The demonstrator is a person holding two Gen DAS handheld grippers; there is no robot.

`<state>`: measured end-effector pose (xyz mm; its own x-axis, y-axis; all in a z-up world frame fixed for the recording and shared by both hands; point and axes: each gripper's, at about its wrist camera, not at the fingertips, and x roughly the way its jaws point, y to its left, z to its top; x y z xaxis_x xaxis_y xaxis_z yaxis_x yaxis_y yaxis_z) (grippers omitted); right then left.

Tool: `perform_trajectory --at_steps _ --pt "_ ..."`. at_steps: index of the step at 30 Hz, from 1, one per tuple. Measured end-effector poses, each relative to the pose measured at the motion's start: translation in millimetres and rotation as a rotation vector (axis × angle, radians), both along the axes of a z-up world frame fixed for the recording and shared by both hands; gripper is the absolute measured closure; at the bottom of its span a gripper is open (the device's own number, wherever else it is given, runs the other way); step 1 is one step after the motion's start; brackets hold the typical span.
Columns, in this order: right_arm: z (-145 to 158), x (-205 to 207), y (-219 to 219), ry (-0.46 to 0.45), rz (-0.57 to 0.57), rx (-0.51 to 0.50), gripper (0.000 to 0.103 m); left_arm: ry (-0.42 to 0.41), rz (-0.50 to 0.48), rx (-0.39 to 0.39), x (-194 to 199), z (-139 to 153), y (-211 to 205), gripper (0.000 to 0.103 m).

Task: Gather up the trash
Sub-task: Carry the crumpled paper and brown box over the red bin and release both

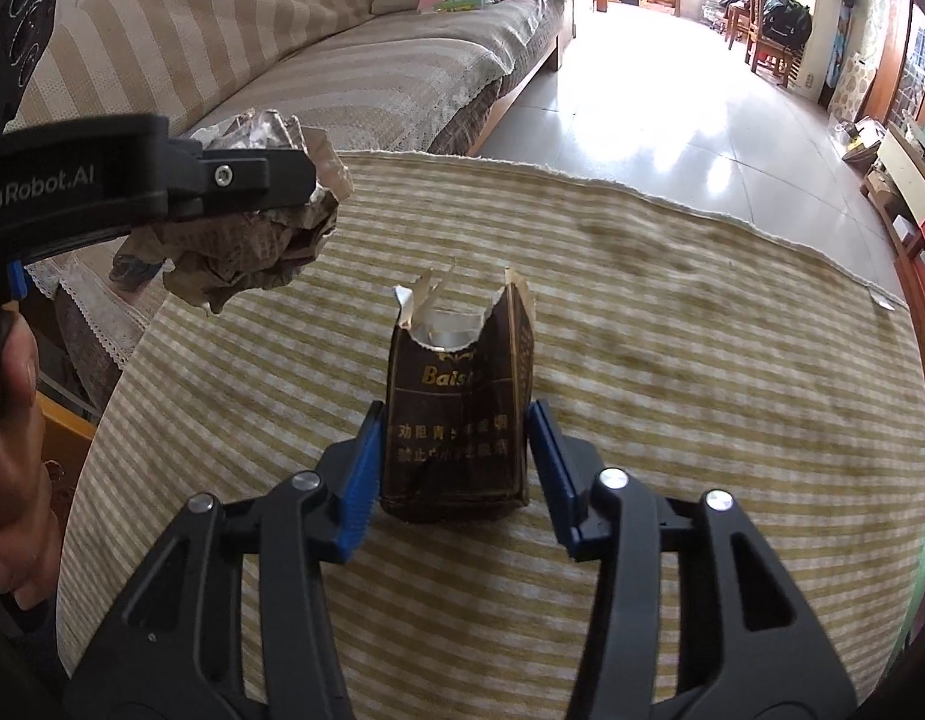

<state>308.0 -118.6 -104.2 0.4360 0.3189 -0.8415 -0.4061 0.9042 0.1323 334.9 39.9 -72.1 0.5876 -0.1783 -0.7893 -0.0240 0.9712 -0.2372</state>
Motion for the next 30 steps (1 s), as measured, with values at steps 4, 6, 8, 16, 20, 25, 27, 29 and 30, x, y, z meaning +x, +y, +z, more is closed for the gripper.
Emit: perform_trajectory --at_steps 4,6,8,16,20,25,27,29,30 --pt "19.0 -11.4 -13.1 -0.023 -0.015 0.012 0.057 -0.025 -0.006 -0.004 -9.9 16.6 -6.4 0.058" --pt "30.1 -17.3 -19.4 -0.039 -0.023 0.018 0.057 -0.037 -0.011 -0.002 -17.3 26.1 -11.9 0.058" --pt "42.6 -25.7 -28.0 -0.058 -0.03 0.02 0.057 -0.05 -0.018 0.014 -26.3 36.2 -18.1 0.058" --pt "88.1 -61.5 -63.1 -0.128 -0.059 0.022 0.057 -0.095 -0.053 0.055 -71.9 75.5 -40.3 0.058" --pt "107.5 -75.7 -85.8 -0.15 -0.087 0.029 0.057 -0.104 -0.078 0.066 -95.9 87.6 -56.0 0.058" --pt "125.0 -97.4 -114.8 -0.17 -0.129 0.04 0.057 -0.117 -0.11 0.068 -116.3 101.0 -76.9 0.058" --pt "130.4 -104.9 -126.4 -0.177 -0.147 0.043 0.057 -0.122 -0.122 0.068 -123.0 106.2 -87.4 0.058" --pt "135.5 -111.5 -139.0 -0.181 -0.166 0.047 0.057 -0.124 -0.136 0.066 -130.1 110.1 -96.8 0.058" --pt "137.9 -114.7 -145.0 -0.184 -0.175 0.049 0.057 -0.124 -0.143 0.066 -134.3 111.4 -102.5 0.058"
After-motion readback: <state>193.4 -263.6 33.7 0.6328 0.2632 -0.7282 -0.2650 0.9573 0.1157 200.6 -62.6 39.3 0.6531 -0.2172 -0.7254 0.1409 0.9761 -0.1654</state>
